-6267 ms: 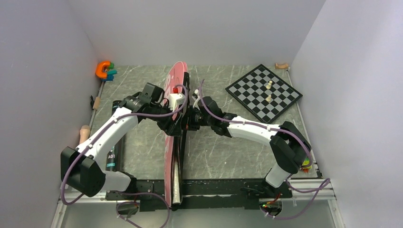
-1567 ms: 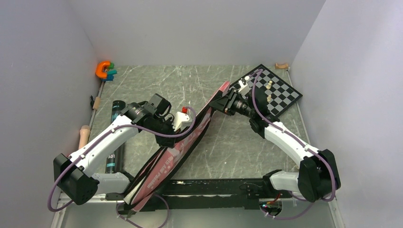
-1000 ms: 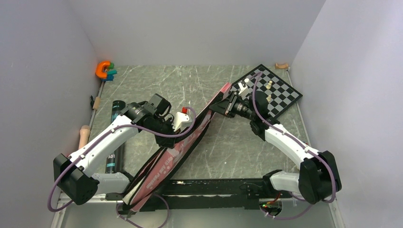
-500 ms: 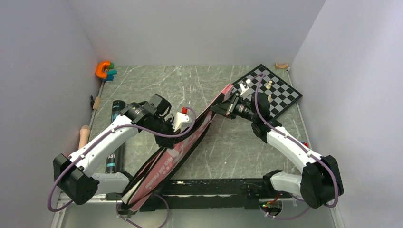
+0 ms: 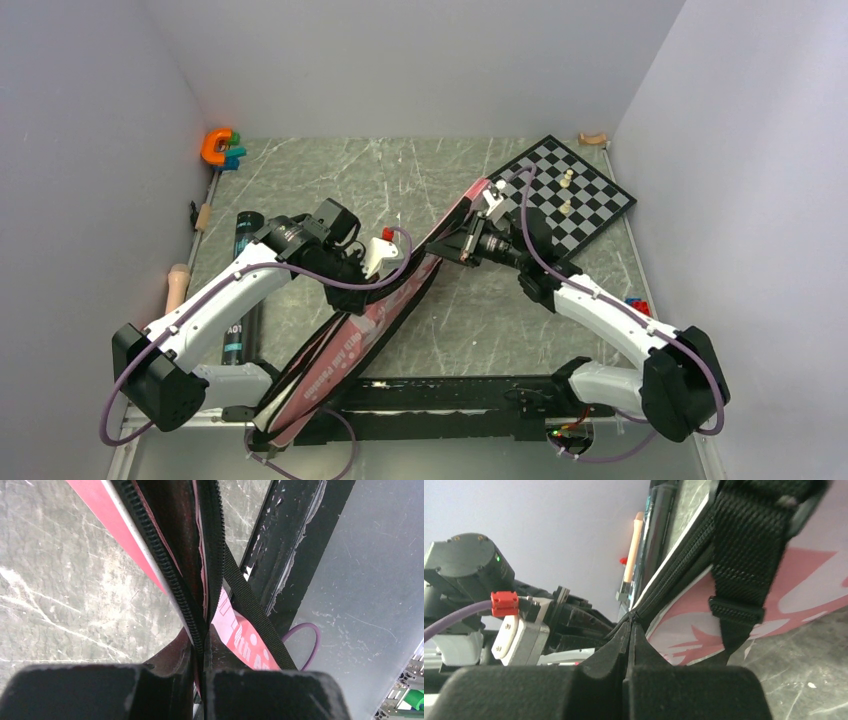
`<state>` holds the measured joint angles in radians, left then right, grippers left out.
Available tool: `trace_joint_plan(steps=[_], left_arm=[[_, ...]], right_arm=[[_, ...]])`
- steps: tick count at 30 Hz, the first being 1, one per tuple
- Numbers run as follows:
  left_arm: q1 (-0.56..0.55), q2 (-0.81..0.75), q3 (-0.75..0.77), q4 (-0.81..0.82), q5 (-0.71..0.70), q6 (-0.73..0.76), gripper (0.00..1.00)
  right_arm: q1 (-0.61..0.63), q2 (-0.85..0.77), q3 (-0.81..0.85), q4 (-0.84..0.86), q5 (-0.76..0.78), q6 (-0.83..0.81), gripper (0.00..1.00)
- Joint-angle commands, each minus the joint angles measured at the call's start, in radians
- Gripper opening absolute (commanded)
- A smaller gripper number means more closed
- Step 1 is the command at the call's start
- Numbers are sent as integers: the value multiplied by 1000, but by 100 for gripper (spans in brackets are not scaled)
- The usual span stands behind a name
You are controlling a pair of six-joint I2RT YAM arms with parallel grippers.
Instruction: Pack up the badminton gear
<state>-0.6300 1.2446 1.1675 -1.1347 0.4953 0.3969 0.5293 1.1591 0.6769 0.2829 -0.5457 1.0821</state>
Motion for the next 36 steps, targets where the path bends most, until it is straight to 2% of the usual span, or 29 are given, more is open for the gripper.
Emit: trace_joint_plan(steps=[1, 9, 15, 19, 23, 29, 32, 36], left_arm=[[-1, -4, 48, 79, -24, -19, 0], [-2, 51, 58, 193, -190, -107, 0], [-1, 94, 119, 253, -294, -157, 0], [-1, 99, 129, 278, -319, -165, 0], [-1, 100, 134, 286, -325, -170, 0], [40, 67, 115, 306, -318, -193, 0], [82, 58, 114, 320, -288, -220, 0], [128, 84, 147, 299, -230, -253, 0]], right_arm=[[89, -11, 20, 52, -54, 27, 0], [226, 100, 69, 129, -56, 91, 0], [280, 210, 96, 256, -66, 213, 8], [301, 229, 111, 238, -50, 226, 11], [293, 190, 132, 110, -25, 177, 23], [184, 19, 228, -346, 115, -9, 47], [160, -9, 311, -543, 255, -111, 48], [159, 13, 356, -605, 308, -162, 53]])
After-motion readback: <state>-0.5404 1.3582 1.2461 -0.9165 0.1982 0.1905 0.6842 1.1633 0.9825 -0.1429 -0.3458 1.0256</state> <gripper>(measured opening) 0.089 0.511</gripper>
